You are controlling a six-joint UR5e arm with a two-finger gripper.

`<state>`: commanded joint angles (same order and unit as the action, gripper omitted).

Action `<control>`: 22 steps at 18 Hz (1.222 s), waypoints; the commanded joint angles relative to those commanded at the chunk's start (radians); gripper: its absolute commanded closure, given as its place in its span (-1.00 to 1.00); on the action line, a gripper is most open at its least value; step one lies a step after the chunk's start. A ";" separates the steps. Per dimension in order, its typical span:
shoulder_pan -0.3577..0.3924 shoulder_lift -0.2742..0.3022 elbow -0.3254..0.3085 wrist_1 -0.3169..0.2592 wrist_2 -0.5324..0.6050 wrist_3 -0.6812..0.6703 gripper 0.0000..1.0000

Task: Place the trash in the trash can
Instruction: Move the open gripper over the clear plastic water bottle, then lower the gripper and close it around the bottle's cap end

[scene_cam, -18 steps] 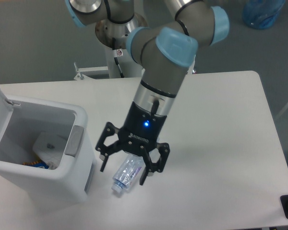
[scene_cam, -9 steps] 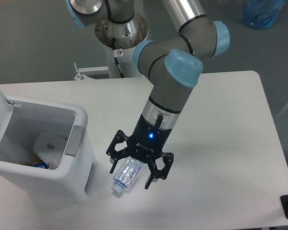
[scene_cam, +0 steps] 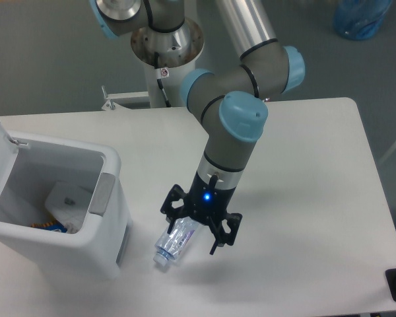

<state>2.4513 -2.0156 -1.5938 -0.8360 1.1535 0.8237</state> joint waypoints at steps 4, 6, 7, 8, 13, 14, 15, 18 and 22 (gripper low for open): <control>-0.009 -0.031 -0.006 0.000 0.018 0.000 -1.00; -0.031 -0.049 -0.003 0.002 0.064 -0.002 -1.00; -0.040 -0.052 -0.003 0.000 0.080 -0.002 -1.00; -0.046 -0.055 -0.006 -0.002 0.086 -0.003 -1.00; -0.075 -0.086 -0.002 -0.002 0.135 -0.005 -1.00; -0.078 -0.091 -0.002 0.000 0.149 -0.005 -1.00; -0.083 -0.092 -0.002 -0.002 0.152 -0.005 -1.00; -0.092 -0.094 -0.006 -0.005 0.152 -0.008 -1.00; -0.104 -0.097 -0.018 -0.012 0.153 -0.011 -1.00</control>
<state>2.3470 -2.1123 -1.6122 -0.8483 1.3070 0.8130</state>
